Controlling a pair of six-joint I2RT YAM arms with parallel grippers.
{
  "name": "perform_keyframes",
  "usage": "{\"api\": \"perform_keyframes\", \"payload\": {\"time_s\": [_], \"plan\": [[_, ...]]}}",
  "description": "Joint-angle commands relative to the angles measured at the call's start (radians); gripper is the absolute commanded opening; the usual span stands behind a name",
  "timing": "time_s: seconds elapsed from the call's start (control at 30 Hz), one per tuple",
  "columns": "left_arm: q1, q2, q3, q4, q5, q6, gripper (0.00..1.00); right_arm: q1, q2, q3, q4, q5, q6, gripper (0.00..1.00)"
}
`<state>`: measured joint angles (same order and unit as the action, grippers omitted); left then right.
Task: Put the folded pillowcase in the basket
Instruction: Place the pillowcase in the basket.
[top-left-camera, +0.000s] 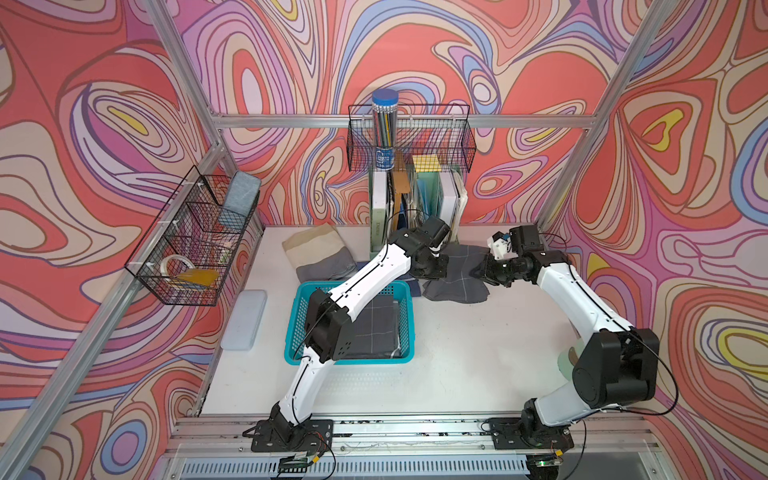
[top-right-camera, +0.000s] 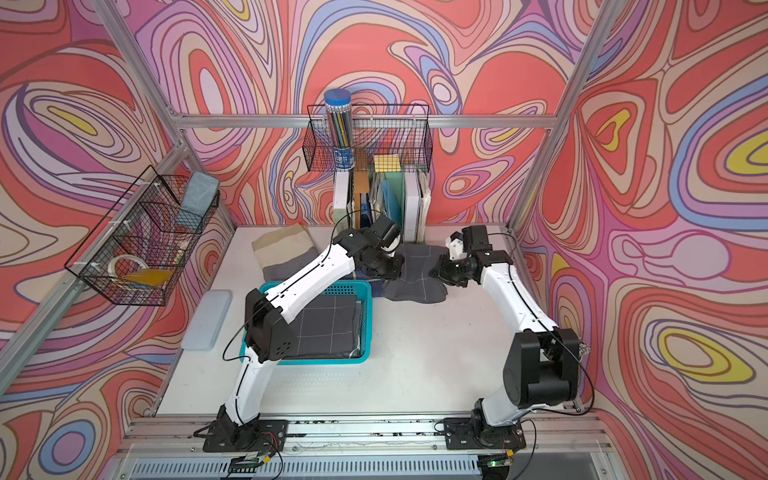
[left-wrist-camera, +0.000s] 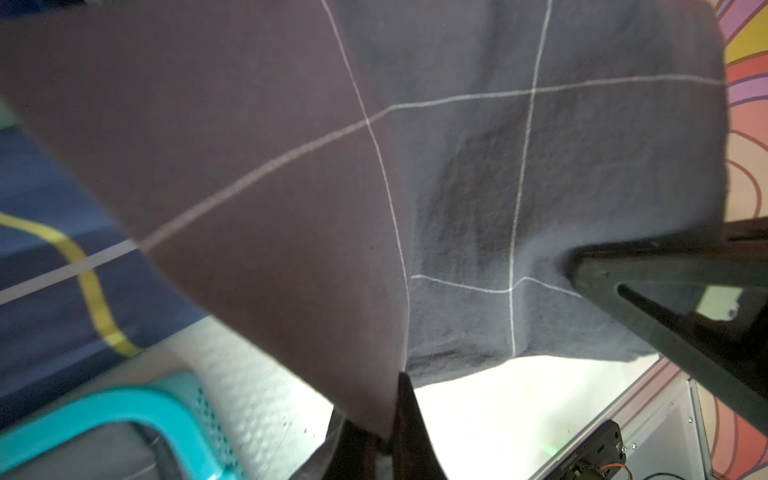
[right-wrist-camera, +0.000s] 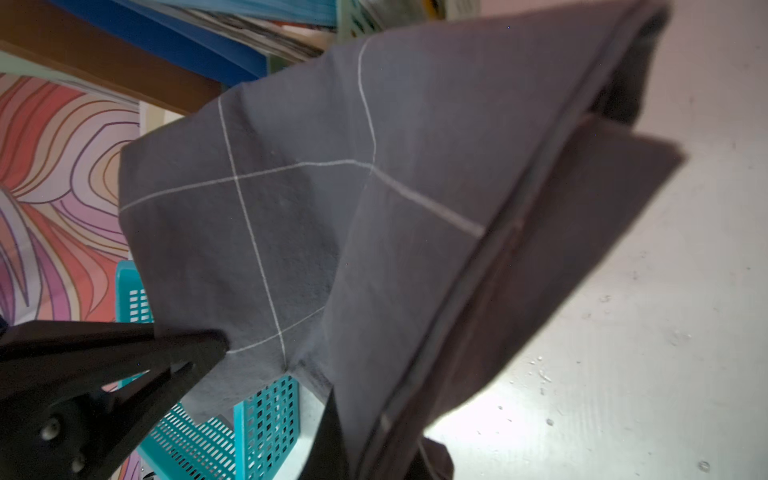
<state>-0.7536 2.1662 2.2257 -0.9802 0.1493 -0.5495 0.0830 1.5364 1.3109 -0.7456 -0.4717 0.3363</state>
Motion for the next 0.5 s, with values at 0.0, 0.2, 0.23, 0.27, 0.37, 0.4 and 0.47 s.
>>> {"api": "perform_keyframes", "payload": {"time_s": [0.0, 0.2, 0.23, 0.27, 0.37, 0.4, 0.47], "plan": [[-0.004, -0.118, -0.078, -0.008, -0.069, 0.01, 0.0, 0.034, -0.052, 0.049, 0.015, -0.016, 0.04, 0.0], [-0.004, -0.336, -0.271, -0.036, -0.168, -0.015, 0.0, 0.142, -0.099, 0.108, -0.008, -0.016, 0.09, 0.0], [-0.004, -0.373, -0.304, -0.04, -0.186, -0.016, 0.0, 0.171, -0.103, 0.112, -0.008, -0.014, 0.099, 0.0], [-0.004, -0.412, -0.343, -0.049, -0.213, -0.017, 0.0, 0.206, -0.108, 0.111, 0.003, -0.006, 0.118, 0.0], [0.018, -0.524, -0.448, -0.069, -0.258, -0.026, 0.0, 0.327, -0.106, 0.1, 0.044, 0.031, 0.172, 0.0], [0.034, -0.562, -0.491, -0.069, -0.257, -0.033, 0.0, 0.366, -0.098, 0.097, 0.06, 0.042, 0.19, 0.0], [0.057, -0.622, -0.554, -0.082, -0.283, -0.03, 0.0, 0.435, -0.078, 0.096, 0.088, 0.062, 0.224, 0.0]]}}
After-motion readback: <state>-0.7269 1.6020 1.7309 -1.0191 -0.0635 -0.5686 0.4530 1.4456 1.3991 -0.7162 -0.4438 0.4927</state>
